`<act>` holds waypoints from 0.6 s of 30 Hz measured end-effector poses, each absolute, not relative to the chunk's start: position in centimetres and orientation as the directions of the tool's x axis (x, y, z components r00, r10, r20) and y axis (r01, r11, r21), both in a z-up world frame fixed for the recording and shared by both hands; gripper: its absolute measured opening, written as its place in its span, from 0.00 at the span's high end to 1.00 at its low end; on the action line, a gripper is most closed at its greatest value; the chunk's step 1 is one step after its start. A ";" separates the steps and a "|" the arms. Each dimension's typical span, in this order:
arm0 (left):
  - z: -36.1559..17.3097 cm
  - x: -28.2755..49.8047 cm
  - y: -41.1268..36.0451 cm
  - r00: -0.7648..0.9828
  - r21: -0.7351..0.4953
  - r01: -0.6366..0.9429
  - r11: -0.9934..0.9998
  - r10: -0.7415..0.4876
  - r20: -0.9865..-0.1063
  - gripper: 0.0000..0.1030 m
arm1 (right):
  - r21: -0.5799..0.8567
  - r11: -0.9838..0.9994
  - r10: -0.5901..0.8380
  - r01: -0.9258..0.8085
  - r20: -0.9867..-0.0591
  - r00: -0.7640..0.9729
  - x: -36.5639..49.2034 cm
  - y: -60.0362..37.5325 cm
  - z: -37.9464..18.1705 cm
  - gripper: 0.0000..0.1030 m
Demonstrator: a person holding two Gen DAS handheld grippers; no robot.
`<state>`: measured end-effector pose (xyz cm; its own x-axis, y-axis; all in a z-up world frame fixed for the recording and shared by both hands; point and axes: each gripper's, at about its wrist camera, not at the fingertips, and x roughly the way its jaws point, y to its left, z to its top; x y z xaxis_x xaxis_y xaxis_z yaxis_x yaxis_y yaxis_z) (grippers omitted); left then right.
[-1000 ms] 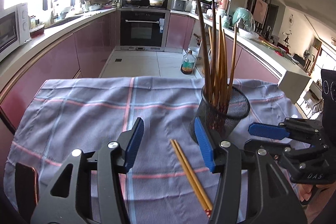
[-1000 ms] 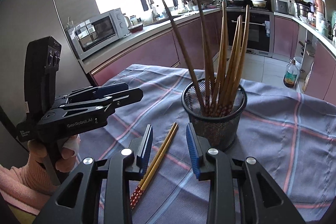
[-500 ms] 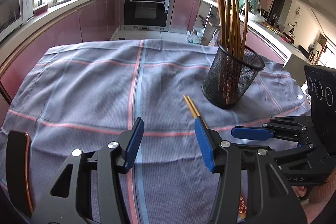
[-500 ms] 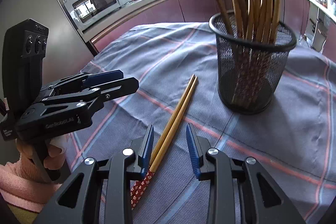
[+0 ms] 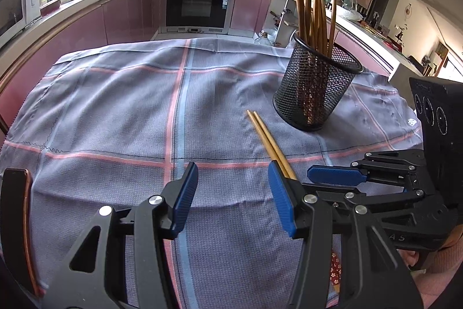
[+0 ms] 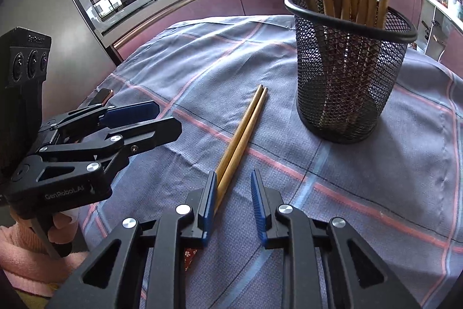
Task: Organize utensils
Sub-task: 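Withdraw both tools back toward the last chopsticks on the cloth, then close the left tool on a chopstick while the right tool grasps the other chopstick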
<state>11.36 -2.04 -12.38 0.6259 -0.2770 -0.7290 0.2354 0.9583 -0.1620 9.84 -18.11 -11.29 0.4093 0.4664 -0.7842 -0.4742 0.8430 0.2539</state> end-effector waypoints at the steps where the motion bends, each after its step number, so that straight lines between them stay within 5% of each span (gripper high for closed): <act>1: -12.4 11.4 -2.2 0.625 -0.160 0.239 0.958 -0.278 -0.730 0.52 | 0.253 0.843 0.466 -0.474 -0.784 0.410 9.8 -18.1 -11.3 0.79; 18: -13.9 12.7 -5.8 0.565 -0.112 0.317 0.942 -0.283 -0.775 0.53 | 0.252 0.858 0.451 -0.448 -0.787 0.421 9.9 -19.5 -11.2 0.82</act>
